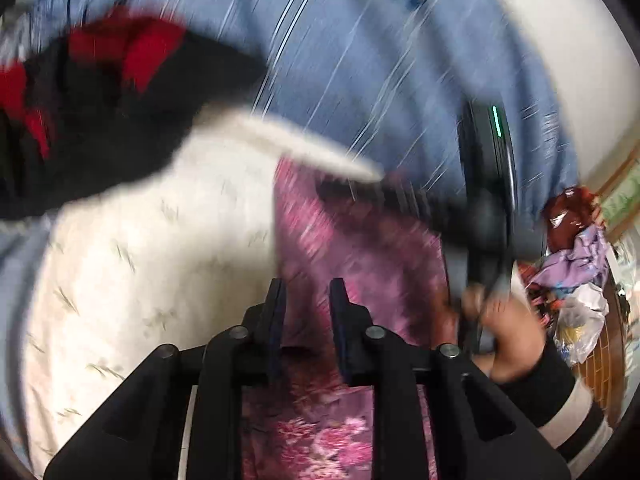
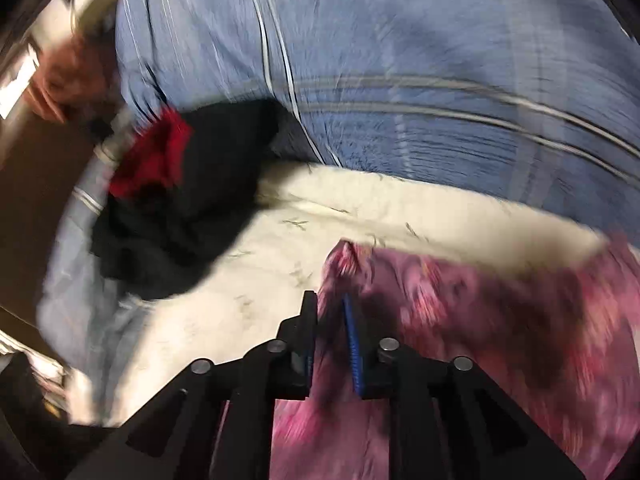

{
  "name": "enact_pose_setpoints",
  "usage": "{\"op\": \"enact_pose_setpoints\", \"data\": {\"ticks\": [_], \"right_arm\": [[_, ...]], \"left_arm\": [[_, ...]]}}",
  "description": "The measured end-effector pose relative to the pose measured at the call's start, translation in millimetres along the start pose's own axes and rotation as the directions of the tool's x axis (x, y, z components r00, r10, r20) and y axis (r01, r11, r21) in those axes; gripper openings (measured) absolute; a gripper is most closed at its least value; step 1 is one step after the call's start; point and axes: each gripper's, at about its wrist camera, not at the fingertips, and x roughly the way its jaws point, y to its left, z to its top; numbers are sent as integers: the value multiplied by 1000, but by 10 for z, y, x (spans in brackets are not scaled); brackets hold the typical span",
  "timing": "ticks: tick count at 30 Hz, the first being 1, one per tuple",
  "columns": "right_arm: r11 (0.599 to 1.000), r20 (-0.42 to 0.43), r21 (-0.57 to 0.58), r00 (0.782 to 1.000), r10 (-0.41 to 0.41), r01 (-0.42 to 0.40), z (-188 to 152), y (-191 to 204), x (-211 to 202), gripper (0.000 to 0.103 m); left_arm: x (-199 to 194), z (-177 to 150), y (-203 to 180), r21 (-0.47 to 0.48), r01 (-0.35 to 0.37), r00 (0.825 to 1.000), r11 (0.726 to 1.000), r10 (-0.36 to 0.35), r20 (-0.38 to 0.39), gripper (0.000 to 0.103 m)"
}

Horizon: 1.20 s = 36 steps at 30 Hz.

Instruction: Fold small clothes

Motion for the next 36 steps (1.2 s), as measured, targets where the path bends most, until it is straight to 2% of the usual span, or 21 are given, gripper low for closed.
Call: {"op": "enact_pose_setpoints", "data": {"ticks": [1,3,6,9,12,13,15,16,18,20,22,23,25,26,27,30,31,32,33,34,36], "right_arm": [[1000,24,-9,1000,-4,4,-121,-28,-171,25],[1000,76,8,997,-13,12,-425,-190,-543,25],[988,155,145,986,-66,43,-849,-702,-1134,26],[943,230,298,947,-223,149,-1286,-1305,-1757,26],[864,218,444,907,-361,238,-1701,-1874,-2164,17],[850,228,490,912,-341,195,-1831,-2058,-2255,0],[810,282,583,918,-280,68,-1932,-2215,-2457,0],[801,324,598,901,-288,41,-1966,-2206,-2595,12],[810,366,586,882,-297,30,-1924,-2170,-2729,24],[816,356,578,894,-271,17,-1849,-2182,-2713,35],[819,286,568,913,-291,83,-1697,-2165,-2540,36],[805,218,564,908,-358,182,-1619,-2154,-2429,36],[810,192,549,912,-362,206,-1559,-2105,-2291,34],[833,210,519,916,-342,192,-1495,-2046,-2276,6],[860,244,478,913,-328,181,-1436,-1950,-2323,7],[887,342,383,852,-396,258,-1314,-1716,-2491,6],[878,302,388,860,-410,282,-1286,-1770,-2424,8],[860,211,401,882,-421,315,-1257,-1874,-2281,12],[829,103,417,887,-450,372,-1270,-1986,-2126,13],[827,92,424,890,-446,370,-1306,-2016,-2102,13],[834,187,438,874,-449,335,-1365,-1894,-2298,16]], "left_arm": [[-55,7,-71,25,0,1000,1000,-1,23,38],[-58,-10,-164,62,-7,999,998,4,46,41],[199,-68,-291,132,-72,997,989,75,-18,41],[475,-181,-305,213,-207,971,955,227,-71,41],[545,-265,-313,251,-268,956,930,289,-49,41],[526,-246,-298,229,-265,956,937,286,-61,41],[448,-207,-260,189,-248,960,950,267,-81,41],[380,-176,-234,161,-224,967,961,240,-87,41],[314,-176,-237,131,-202,972,971,215,-97,41],[299,-185,-265,127,-198,972,972,212,-104,41],[285,-230,-333,145,-217,967,965,233,-99,41],[280,-244,-377,153,-227,966,962,242,-89,41],[222,-235,-460,157,-213,974,964,223,-49,41],[179,-222,-499,165,-217,975,962,223,-21,41],[167,-214,-538,182,-239,970,954,243,0,42],[414,-194,-525,240,-304,944,922,326,-55,43],[556,-203,-459,245,-332,927,911,363,-95,43],[646,-212,-410,252,-362,910,898,399,-114,43],[687,-217,-381,257,-376,902,890,415,-118,49],[644,-202,-348,231,-357,911,905,392,-125,48],[488,-168,-310,170,-307,937,937,328,-116,48]]}}
